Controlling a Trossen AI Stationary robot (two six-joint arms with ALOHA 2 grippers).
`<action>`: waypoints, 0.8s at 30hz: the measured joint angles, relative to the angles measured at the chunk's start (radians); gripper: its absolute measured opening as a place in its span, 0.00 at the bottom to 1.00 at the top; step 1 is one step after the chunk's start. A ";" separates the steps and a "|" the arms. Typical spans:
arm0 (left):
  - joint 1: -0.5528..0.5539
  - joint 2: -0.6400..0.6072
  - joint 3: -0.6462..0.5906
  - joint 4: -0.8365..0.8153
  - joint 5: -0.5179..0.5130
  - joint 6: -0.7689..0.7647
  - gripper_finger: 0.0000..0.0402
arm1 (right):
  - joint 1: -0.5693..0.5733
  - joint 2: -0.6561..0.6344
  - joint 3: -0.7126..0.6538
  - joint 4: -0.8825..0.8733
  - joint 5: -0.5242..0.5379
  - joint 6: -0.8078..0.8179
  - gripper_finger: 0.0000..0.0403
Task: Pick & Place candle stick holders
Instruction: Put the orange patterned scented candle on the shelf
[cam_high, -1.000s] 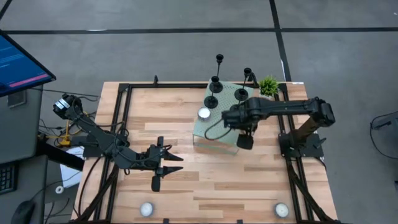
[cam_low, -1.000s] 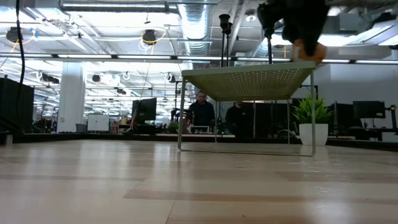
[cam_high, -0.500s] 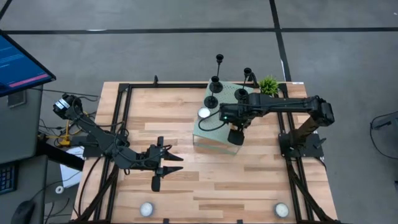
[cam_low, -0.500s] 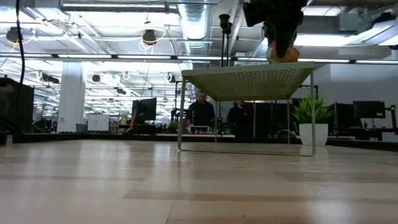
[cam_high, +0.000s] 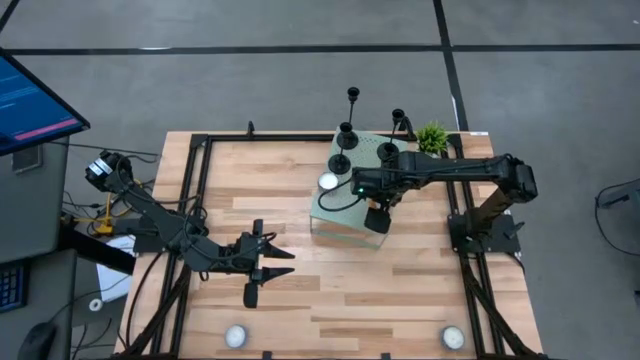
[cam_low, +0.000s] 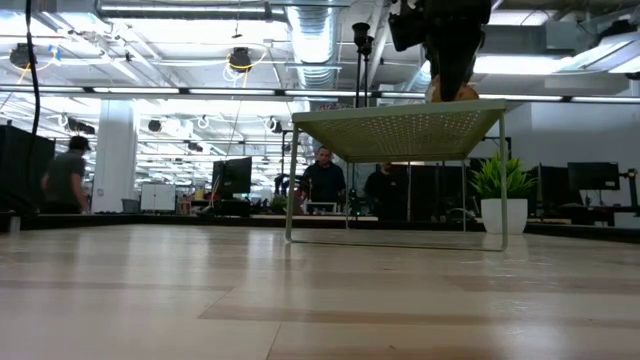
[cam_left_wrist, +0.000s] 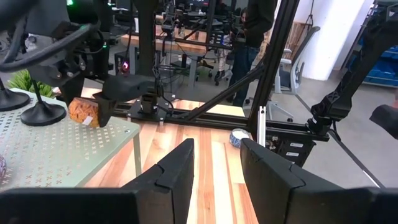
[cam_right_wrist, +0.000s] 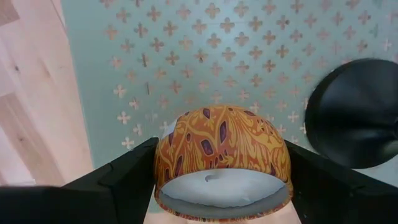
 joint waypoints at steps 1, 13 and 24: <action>0.000 0.000 0.000 0.000 0.000 0.000 0.33 | -0.002 0.000 0.000 -0.003 -0.008 0.000 0.74; 0.000 0.000 0.000 0.000 0.000 0.000 0.33 | -0.017 0.000 0.000 0.008 -0.031 -0.003 0.77; 0.000 0.000 0.000 0.000 0.000 0.000 0.33 | -0.029 0.000 0.000 0.024 -0.050 -0.004 0.78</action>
